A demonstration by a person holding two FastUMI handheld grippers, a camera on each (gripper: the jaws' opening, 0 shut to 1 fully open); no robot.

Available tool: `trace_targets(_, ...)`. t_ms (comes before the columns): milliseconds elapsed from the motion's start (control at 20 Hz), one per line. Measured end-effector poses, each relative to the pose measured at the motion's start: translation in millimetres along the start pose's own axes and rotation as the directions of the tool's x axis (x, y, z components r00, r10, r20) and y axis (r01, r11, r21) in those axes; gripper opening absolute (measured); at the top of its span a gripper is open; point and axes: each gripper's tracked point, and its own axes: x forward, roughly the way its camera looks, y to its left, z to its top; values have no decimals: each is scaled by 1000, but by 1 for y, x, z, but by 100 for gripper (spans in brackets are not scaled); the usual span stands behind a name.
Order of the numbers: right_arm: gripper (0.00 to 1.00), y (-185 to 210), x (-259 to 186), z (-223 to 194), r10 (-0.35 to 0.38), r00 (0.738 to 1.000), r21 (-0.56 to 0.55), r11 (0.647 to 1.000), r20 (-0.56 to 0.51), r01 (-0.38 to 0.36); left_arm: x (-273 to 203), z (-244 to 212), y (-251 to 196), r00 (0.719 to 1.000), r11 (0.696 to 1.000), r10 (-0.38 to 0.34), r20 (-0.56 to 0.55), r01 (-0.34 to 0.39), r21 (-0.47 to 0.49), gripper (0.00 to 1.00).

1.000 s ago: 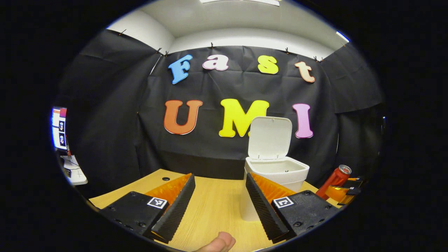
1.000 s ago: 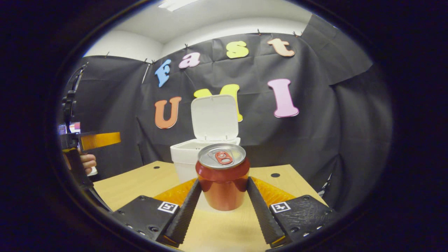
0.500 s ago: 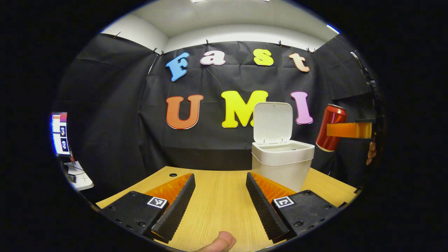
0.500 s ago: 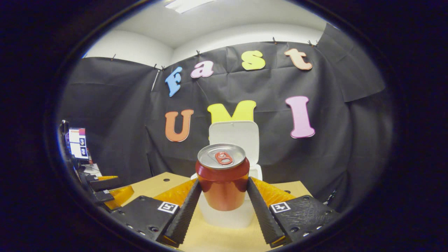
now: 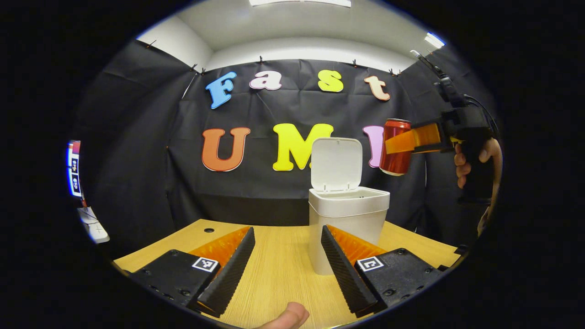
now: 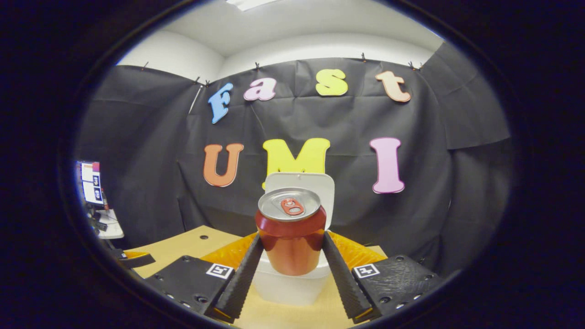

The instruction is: Press the lid of the desktop garbage bin to open it, pick up the crumpled paper on the desktop and throw it into the bin, then pick up the pop can on the desktop and drop it into the bin, and finally close the garbage bin lid.

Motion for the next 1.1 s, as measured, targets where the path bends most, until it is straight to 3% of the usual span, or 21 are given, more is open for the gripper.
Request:
trace_targets(400, 80, 40, 85, 8, -14, 997, -62, 998, -81, 9, 1, -7, 17, 1000, 1000, 13, -28, -14, -27, 94)
trace_targets(500, 80, 45, 113, 14, -56, 997, -90, 995, -59, 50, 3, -9, 26, 999, 999, 25, -35, -25, -25, 94)
trace_targets(650, 80, 39, 152, 17, -134, 990, -110, 986, -41, 129, 8, -18, 36, 997, 998, 42, -63, -45, -47, 94)
trace_targets(1100, 80, -13, 222, -25, -290, 938, -113, 956, -191, 272, 12, -29, 41, 993, 998, 33, -111, -39, -57, 94)
